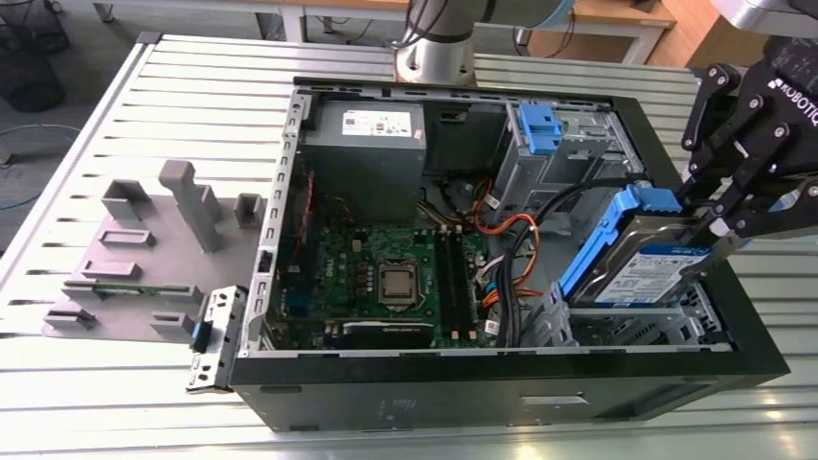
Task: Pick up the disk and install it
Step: 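Insert the disk into the insertion slot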
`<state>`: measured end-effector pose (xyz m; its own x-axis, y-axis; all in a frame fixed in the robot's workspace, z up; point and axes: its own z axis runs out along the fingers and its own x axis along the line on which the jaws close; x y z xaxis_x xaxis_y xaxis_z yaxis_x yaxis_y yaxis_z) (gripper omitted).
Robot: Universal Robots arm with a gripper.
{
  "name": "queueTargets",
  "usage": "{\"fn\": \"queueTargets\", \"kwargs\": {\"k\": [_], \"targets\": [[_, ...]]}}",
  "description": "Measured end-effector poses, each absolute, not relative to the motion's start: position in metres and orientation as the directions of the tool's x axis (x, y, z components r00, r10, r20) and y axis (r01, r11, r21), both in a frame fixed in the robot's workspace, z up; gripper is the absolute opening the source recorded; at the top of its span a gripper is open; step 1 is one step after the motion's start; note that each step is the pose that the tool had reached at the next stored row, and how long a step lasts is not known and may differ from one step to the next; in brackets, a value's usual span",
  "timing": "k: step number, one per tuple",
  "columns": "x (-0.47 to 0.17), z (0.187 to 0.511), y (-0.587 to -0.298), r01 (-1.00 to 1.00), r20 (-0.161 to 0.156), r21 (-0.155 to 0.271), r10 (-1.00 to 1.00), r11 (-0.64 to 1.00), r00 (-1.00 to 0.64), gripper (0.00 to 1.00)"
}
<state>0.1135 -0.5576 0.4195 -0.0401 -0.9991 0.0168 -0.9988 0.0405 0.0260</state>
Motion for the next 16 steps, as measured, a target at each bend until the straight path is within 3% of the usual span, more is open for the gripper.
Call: {"fn": "queueTargets", "kwargs": {"k": [16], "targets": [[0.114,0.4,-0.558,-0.999,0.017,0.026,-0.999,0.04,-0.04,0.35]]}}
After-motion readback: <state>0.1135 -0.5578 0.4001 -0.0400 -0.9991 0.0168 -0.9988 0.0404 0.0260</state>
